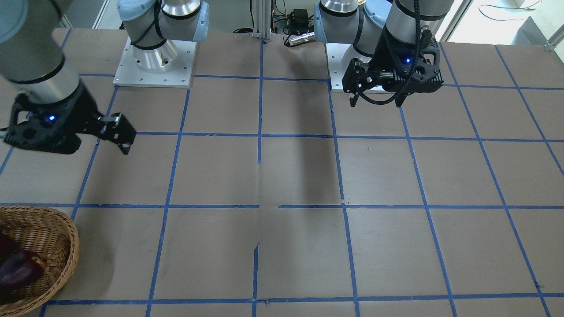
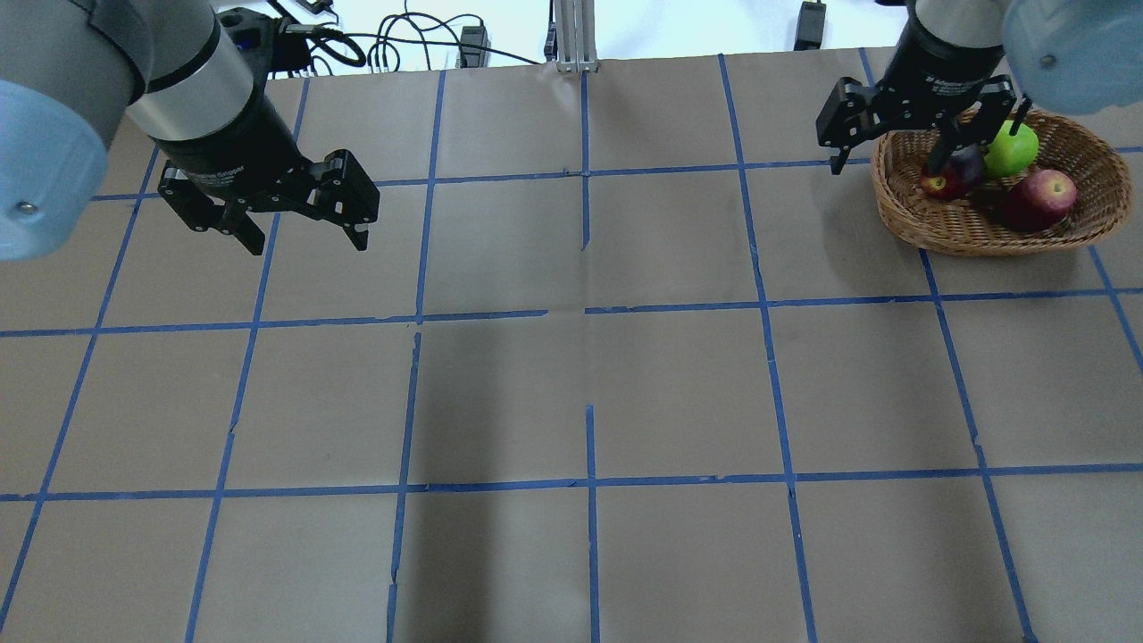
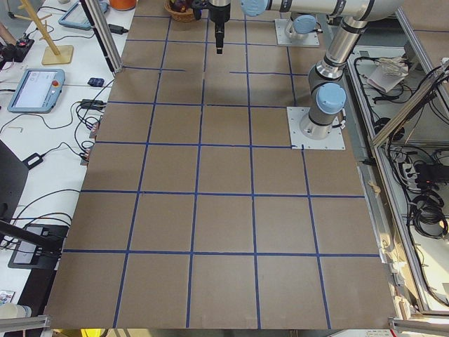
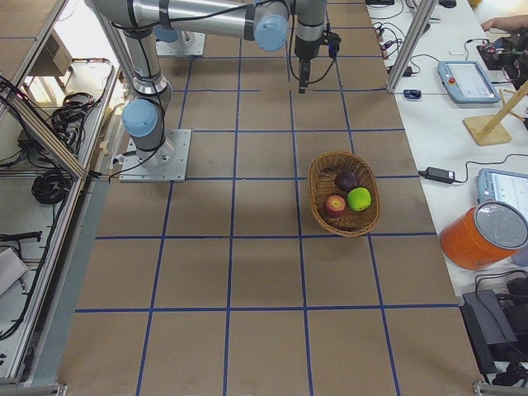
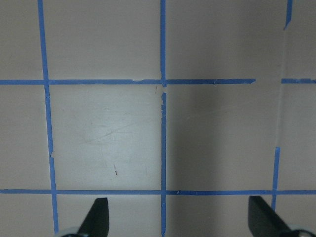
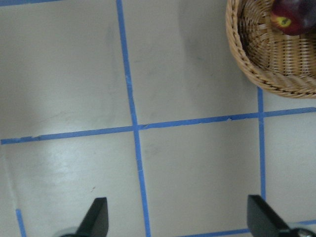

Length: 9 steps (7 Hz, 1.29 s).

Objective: Put all apples into basket

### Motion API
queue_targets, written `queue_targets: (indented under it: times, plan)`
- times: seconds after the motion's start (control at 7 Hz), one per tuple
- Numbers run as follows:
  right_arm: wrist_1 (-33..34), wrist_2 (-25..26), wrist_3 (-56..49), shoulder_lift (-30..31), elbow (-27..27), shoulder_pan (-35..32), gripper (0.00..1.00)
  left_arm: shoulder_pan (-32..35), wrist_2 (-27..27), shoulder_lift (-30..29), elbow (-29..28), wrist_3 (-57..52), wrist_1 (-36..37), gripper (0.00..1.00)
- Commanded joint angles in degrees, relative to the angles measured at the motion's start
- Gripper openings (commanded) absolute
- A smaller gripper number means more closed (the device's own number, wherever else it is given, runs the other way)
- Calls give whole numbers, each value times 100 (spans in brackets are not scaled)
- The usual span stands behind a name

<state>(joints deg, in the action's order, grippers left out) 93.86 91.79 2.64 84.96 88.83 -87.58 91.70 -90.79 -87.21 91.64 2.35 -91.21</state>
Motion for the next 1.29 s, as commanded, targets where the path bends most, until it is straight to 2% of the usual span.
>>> queue_targets:
  times: [0.0, 0.29, 0.57, 1.14]
  plan:
    - [-254, -169, 333, 695, 589, -365, 100, 5, 0, 3, 3, 2, -2, 100]
    - [-806, -214, 325, 821, 470, -268, 100, -3, 0, 3, 3, 2, -2, 100]
    - [-1043, -249, 158, 838, 329, 82, 100, -3, 0, 11, 3, 2, -11, 100]
    - [-1151, -328, -53, 970, 310, 66, 100, 14, 0, 12, 3, 2, -2, 100]
